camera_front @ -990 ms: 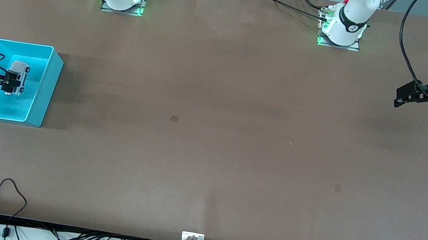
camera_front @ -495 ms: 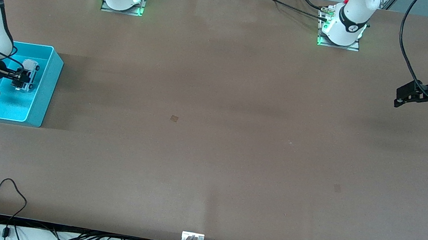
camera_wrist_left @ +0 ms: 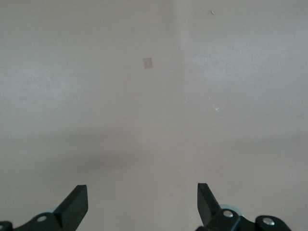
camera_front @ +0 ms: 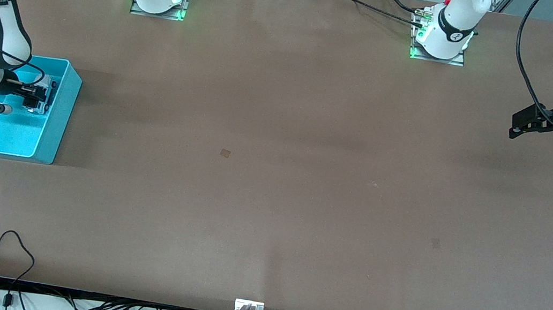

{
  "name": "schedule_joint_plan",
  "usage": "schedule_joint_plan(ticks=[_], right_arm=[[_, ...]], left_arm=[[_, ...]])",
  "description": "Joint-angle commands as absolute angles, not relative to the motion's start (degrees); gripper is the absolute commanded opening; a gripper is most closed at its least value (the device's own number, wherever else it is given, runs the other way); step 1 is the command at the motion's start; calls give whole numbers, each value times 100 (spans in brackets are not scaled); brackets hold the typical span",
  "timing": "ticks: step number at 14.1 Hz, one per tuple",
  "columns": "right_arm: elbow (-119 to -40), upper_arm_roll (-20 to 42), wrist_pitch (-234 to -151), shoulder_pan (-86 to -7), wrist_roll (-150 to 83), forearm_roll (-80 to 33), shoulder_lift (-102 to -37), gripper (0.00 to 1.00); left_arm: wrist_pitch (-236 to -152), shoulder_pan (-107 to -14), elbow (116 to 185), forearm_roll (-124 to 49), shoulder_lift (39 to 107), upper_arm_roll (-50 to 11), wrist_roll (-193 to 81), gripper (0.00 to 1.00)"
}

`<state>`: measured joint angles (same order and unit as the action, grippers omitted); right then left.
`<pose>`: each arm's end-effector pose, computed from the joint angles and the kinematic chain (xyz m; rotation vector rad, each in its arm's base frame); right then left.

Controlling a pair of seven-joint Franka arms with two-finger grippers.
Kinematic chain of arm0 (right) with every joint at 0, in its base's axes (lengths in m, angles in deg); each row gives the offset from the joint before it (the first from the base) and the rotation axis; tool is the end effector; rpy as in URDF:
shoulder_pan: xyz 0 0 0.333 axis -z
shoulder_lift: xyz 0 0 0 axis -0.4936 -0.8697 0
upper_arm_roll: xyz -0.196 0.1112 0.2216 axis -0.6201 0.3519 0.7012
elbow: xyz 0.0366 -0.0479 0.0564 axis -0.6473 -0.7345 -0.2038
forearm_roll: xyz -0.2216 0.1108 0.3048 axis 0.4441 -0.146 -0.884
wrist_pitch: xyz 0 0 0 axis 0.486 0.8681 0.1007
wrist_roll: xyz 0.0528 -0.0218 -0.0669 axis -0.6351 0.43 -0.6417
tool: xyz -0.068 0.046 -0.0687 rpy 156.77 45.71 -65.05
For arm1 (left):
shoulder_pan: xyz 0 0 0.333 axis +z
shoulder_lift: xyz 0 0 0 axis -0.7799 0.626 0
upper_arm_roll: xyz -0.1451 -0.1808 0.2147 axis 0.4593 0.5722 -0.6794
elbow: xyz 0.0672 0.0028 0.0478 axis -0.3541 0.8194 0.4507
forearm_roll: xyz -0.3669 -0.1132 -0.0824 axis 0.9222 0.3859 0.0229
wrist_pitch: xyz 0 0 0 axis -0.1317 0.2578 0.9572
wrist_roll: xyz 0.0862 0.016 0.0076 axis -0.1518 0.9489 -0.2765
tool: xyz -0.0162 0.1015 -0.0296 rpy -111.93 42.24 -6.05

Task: Wind and store white jeep toy
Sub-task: 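Lift the jeep with the right gripper and lower it into the bin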

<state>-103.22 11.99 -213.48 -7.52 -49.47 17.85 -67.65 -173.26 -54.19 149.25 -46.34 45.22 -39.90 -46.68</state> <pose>0.4999 -0.2523 0.2139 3.1130 -0.0584 -0.2458 0.5497 -0.0088 0.5846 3.1370 -0.1032 -0.0075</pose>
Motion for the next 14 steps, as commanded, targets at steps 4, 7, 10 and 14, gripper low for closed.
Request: schedule_joint_plan(ticks=[4,7,10,14], right_arm=[[-10284,1248,-21417,-663,-5301,1789,-6702,45],[-10021,1248,-20970,-628,-5688,1798,-6684,70],[-9827,1248,-20749,-655,-5786,1798,-6701,90],[-9415,1274,-20268,-716,-5716,1798,-6605,100]], left_arm=[[-17213,-5362,14833,-4572,4518,-3940,-4661,100],[-17213,-5371,14833,-4572,4518,-3931,-4661,100],[-17213,-5371,14833,-4572,4518,-3940,-4661,100],[-17213,-5371,14833,-4572,4518,-3940,-4661,100]])
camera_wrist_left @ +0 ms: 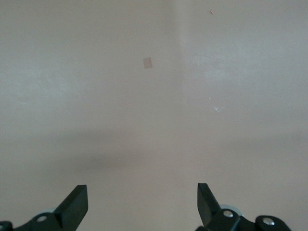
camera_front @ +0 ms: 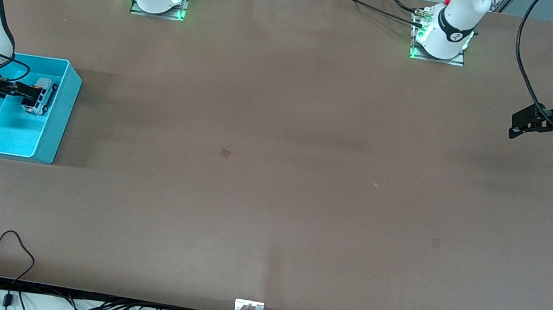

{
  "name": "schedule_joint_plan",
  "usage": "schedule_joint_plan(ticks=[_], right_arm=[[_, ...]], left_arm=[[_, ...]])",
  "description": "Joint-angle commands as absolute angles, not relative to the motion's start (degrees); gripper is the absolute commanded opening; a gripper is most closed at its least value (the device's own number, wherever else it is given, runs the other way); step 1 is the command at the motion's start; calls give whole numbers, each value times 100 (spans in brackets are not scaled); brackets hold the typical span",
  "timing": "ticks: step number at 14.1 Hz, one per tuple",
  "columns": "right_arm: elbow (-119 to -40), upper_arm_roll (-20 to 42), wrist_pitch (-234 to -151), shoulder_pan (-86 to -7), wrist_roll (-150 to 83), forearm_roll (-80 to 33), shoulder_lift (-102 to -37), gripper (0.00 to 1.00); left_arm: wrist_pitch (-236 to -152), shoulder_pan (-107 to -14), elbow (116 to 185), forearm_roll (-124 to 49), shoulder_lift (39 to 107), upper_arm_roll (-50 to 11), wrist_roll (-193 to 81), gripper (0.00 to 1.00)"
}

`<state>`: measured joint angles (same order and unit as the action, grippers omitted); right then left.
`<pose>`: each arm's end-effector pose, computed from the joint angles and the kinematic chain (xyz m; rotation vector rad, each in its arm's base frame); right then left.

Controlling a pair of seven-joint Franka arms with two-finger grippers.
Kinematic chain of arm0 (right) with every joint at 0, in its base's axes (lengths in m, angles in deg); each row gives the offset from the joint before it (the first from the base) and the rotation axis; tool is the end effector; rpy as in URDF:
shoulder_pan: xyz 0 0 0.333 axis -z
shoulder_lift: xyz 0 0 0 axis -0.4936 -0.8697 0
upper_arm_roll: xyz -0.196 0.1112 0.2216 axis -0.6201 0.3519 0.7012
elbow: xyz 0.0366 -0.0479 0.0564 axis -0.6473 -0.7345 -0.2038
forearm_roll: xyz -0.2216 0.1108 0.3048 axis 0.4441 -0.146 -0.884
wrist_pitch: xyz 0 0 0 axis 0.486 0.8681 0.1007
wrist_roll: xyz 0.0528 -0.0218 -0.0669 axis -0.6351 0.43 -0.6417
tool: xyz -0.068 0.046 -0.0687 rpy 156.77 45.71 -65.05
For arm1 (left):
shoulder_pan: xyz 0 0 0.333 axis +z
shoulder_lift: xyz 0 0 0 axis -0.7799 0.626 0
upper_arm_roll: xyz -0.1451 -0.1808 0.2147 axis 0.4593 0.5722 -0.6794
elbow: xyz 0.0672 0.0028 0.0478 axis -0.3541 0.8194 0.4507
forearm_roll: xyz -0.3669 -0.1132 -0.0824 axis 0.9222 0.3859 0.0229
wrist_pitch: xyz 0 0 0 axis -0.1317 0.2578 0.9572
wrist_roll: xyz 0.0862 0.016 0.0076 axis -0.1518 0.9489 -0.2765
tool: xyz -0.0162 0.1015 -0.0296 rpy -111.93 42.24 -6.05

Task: Wind and store white jeep toy
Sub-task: 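Open the right gripper and raise it out of the bin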

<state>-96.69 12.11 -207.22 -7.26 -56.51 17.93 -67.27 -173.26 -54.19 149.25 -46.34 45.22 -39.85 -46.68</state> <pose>0.5253 -0.2666 0.2531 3.1111 0.1209 -0.2358 0.5497 -0.0093 0.5846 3.1370 -0.1045 -0.0075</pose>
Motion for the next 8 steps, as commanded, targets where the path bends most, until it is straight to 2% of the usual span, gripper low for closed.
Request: schedule_joint_plan(ticks=[1,6,8], right_arm=[[-9178,1283,-19917,-734,-5707,1798,-6613,100],[-7895,1327,-18449,-1101,-4884,1719,-6605,100],[-7630,1336,-18218,-1417,-4182,1684,-6596,100]], left_arm=[[-17205,-5371,14833,-4572,4518,-3940,-4661,100],[-17204,-5371,14833,-4572,4518,-3940,-4661,100],[-17204,-5371,14833,-4572,4518,-3931,-4661,100]])
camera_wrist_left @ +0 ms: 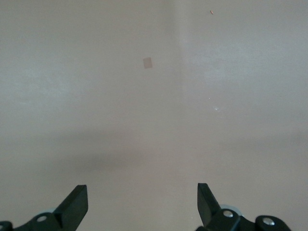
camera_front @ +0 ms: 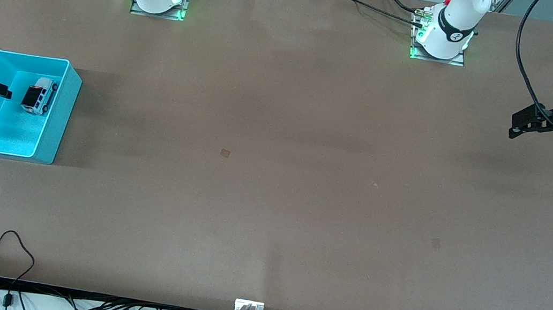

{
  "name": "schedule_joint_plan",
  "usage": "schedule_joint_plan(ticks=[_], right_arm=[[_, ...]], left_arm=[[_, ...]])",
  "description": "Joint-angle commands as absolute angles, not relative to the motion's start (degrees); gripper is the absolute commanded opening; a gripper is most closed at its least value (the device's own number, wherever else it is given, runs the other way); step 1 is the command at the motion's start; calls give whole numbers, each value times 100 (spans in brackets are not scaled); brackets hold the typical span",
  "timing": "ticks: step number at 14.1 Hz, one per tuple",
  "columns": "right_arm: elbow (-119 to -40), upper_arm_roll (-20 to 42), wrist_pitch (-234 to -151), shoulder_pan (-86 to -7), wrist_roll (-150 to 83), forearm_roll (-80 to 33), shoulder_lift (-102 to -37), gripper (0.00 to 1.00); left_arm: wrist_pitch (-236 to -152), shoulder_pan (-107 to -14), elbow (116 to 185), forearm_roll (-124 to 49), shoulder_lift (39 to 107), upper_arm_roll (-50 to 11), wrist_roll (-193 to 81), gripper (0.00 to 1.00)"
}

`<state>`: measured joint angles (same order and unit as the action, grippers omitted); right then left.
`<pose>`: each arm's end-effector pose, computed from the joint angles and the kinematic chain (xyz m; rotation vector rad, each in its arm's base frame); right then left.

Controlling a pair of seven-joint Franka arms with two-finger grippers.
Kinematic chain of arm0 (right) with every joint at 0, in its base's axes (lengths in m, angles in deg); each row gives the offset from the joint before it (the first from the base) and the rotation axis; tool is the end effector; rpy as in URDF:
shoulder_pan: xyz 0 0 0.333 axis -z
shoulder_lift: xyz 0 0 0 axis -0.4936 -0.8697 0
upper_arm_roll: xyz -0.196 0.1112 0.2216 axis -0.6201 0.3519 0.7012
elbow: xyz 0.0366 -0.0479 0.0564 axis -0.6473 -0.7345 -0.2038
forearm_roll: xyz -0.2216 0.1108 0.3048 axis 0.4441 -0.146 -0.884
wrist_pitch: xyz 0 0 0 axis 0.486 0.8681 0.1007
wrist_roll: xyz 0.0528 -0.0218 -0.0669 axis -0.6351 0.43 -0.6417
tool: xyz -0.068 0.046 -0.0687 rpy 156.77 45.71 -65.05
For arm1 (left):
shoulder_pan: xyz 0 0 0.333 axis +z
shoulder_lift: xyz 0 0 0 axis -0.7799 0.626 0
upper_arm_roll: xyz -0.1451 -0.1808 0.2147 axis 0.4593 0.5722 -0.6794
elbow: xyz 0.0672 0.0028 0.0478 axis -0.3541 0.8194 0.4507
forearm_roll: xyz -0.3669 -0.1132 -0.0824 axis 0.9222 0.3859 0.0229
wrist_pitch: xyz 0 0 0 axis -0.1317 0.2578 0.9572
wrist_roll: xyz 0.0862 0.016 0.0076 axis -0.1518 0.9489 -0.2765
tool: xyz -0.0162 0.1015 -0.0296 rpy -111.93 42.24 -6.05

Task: Wind and store white jeep toy
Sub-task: 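Open the right gripper and raise it out of the bin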

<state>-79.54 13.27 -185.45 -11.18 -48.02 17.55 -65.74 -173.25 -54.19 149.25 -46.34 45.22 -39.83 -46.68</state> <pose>0.5853 -0.2359 0.3690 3.1080 -0.0149 -0.3095 0.5496 -0.0095 0.5846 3.1370 -0.1051 -0.0078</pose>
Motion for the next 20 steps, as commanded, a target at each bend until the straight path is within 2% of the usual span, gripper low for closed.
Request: schedule_joint_plan(ticks=[1,5,11,13,20], right_arm=[[-7585,1345,-18165,-1593,-3838,1683,-6570,100],[-7515,1345,-18069,-2218,-3079,1604,-6131,100],[-6602,1345,-16594,-2316,-3140,1192,-5718,100],[-6539,1362,-16294,-2420,-3167,1147,-5481,100],[-6539,1433,-16064,-2580,-3097,1165,-5217,100]], left_arm=[[-17204,-5371,14824,-4572,4518,-3931,-4661,100],[-17204,-5371,14833,-4572,4518,-3931,-4661,100],[-17204,-5371,14833,-4572,4518,-3931,-4661,100],[-17204,-5371,14833,-4581,4518,-3931,-4661,100],[-17204,-5371,14833,-4581,4518,-3931,-4661,100]])
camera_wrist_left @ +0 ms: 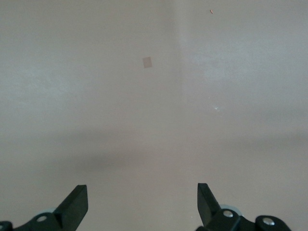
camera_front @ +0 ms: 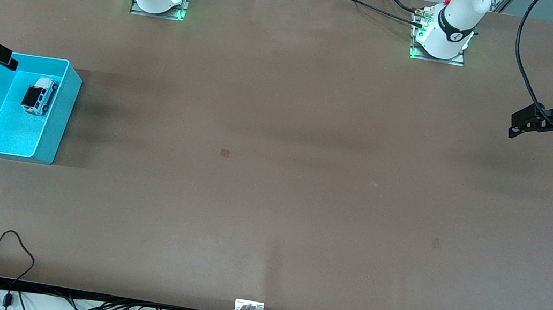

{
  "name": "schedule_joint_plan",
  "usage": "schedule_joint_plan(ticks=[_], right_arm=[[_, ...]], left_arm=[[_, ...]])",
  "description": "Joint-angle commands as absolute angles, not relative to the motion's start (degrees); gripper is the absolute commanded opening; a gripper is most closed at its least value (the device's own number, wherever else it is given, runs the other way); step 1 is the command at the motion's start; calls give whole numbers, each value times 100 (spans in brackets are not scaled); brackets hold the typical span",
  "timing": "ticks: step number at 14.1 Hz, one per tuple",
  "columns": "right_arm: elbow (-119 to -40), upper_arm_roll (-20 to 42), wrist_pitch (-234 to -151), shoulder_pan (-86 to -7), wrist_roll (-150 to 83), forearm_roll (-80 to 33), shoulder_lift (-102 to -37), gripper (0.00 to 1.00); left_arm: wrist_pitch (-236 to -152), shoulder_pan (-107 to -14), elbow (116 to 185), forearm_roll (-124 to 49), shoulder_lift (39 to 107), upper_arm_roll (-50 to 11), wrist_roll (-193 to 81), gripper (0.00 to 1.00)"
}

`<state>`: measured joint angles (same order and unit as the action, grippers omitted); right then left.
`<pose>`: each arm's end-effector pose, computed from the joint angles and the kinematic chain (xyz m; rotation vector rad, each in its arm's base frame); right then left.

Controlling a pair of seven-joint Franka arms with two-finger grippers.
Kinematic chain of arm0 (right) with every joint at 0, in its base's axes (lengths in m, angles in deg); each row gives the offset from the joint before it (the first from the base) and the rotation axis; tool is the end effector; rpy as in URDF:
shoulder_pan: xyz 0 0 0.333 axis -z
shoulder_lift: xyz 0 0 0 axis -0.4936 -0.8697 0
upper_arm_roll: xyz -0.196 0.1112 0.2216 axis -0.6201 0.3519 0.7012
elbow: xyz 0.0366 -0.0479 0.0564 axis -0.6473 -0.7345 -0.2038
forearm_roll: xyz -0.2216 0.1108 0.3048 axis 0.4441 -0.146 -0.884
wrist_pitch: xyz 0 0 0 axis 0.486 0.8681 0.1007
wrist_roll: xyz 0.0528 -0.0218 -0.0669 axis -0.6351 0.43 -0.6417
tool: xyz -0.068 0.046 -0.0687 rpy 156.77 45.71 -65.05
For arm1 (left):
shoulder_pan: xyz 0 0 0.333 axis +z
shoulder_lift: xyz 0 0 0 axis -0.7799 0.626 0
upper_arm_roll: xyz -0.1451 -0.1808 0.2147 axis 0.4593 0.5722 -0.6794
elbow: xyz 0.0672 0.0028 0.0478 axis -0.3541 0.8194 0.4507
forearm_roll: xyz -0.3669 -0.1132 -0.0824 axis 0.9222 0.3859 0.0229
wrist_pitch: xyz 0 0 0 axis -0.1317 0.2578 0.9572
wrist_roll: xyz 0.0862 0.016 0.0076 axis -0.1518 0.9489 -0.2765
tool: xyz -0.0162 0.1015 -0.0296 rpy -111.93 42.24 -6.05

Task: Wind and store white jeep toy
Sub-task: 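Open the right gripper and raise it out of the bin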

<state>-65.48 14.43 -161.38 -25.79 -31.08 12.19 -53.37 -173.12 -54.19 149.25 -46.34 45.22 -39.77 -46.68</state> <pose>0.5816 -0.0568 0.5844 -3.1067 0.0932 0.2134 0.5494 -0.0101 0.5844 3.1369 -0.1067 -0.0114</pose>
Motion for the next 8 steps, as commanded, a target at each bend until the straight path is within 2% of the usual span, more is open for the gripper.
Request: schedule_joint_plan(ticks=[1,8], right_arm=[[-6548,1398,-16064,-2580,-3157,1174,-5129,100],[-6627,1389,-16160,-2571,-3167,1200,-5146,100]], left_arm=[[-17204,-5371,14833,-4572,4518,-3931,-4661,100],[-17204,-5371,14833,-4581,4518,-3931,-4661,100]])
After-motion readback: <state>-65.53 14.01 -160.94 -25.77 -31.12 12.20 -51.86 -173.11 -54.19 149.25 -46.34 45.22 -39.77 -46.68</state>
